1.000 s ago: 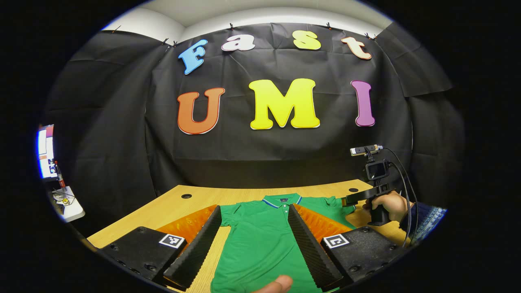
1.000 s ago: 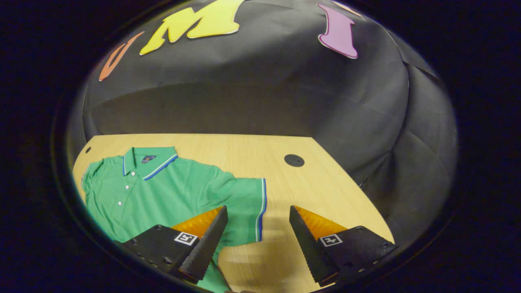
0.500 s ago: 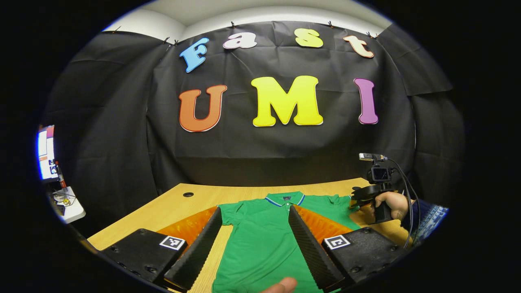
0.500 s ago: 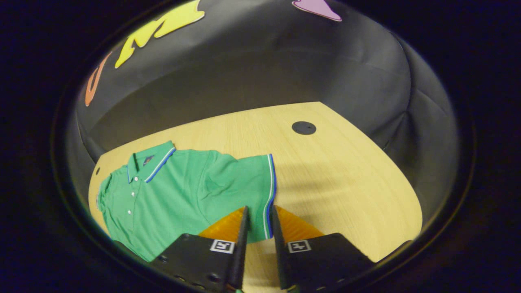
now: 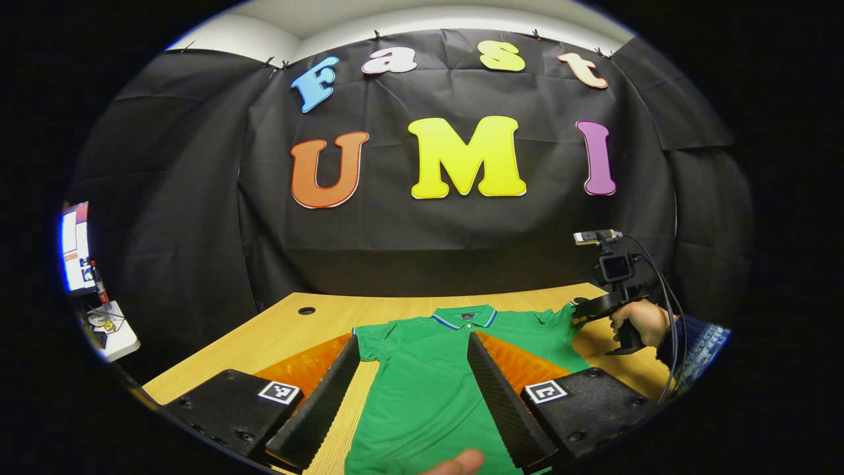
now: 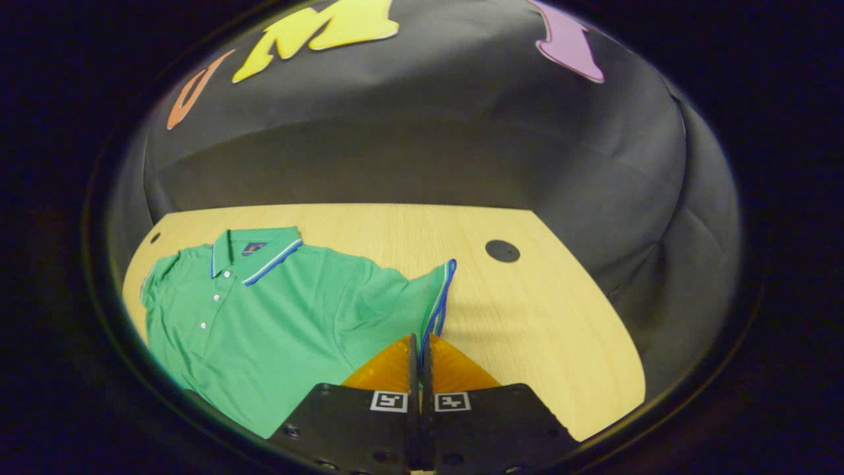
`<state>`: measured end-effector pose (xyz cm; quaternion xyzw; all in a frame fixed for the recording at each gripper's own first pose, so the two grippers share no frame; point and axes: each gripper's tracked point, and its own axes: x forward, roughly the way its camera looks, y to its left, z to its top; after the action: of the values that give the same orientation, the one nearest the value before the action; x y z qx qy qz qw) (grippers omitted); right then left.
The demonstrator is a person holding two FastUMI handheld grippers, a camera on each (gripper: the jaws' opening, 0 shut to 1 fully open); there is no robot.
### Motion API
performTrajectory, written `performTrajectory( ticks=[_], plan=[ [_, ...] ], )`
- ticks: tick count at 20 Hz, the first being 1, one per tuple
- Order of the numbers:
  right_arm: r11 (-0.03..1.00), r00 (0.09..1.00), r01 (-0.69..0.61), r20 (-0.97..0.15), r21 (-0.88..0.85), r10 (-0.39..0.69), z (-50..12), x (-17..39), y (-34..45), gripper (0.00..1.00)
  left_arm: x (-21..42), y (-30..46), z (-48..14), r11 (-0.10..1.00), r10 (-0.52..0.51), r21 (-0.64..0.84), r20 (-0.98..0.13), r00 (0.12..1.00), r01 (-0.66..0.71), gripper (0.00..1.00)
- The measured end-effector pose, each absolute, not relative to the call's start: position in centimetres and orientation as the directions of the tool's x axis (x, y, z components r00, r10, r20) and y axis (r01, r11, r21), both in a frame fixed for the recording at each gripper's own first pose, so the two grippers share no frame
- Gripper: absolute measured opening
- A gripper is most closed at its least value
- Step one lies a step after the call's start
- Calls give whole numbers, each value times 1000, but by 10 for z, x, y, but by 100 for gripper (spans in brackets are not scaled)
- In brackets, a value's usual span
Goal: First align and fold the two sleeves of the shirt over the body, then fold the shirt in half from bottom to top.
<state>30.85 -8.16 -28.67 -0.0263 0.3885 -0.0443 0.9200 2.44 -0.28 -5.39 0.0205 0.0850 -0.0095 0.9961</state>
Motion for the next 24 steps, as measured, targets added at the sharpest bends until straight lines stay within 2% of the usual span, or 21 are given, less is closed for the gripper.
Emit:
performTrajectory(
  ticks=[2,8,11,13,15,18,24],
  plan=[
    [991,711,26,-694,-127,-108,-278,311,-74,0,24,-1,-55,999,-8,42,-172,985,16,100],
    [991,773,-77,-634,-112,-12,-260,316,-28,0,27,2,-56,999,3,49,-174,985,5,100],
    [981,810,-161,-582,-112,66,-251,312,4,0,29,5,-60,999,13,43,-189,982,-5,100],
    [978,815,-205,-558,-29,154,-241,300,33,2,32,5,-64,999,15,37,-203,979,-8,100],
    [974,829,-226,-522,16,201,-230,292,46,23,34,8,-67,999,19,33,-214,977,-12,100],
    [982,871,-191,-460,3,171,-207,282,43,96,37,11,-73,999,26,25,-232,972,-21,100],
    [992,905,-118,-405,54,129,-168,225,17,95,41,8,-79,1000,27,-9,-255,967,-30,100]
  ],
)
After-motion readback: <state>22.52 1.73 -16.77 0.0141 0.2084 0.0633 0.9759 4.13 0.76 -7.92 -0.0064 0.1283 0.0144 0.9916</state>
